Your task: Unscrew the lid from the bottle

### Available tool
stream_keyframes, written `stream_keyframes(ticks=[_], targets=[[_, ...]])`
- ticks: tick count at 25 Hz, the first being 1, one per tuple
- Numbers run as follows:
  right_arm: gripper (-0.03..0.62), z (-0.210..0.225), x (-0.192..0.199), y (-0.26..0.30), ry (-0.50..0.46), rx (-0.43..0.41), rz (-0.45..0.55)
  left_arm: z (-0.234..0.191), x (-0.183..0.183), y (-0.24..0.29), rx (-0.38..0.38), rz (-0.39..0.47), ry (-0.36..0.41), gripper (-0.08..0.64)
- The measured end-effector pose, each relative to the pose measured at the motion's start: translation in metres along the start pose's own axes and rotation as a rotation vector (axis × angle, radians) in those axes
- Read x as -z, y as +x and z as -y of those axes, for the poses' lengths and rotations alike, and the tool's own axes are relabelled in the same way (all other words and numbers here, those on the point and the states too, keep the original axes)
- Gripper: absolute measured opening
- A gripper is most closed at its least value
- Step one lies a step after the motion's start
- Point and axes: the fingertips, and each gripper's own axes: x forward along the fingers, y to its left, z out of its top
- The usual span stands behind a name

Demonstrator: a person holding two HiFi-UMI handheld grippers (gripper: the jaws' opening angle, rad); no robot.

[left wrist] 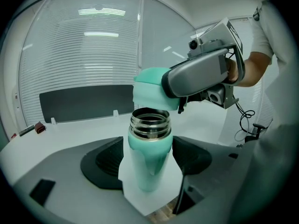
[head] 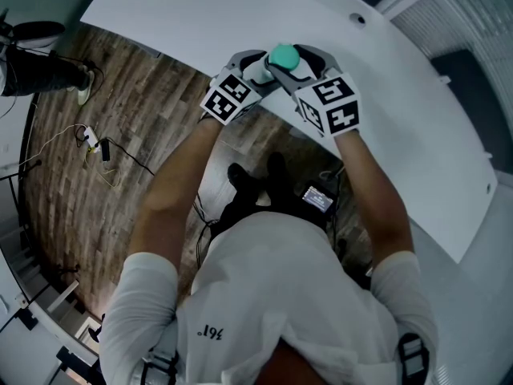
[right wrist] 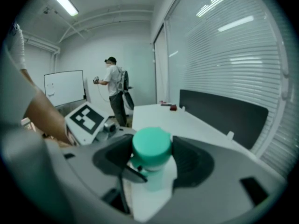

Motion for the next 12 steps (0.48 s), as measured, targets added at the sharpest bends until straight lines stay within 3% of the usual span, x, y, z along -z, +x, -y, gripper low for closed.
stream_keyframes(ticks=[12], targets=[[0.282,0.003,-0.003,-0.002,0.027,0.011,0.013,-0.003,-0.008,-0.018,-0.01,0.042,-0.02,0.331]])
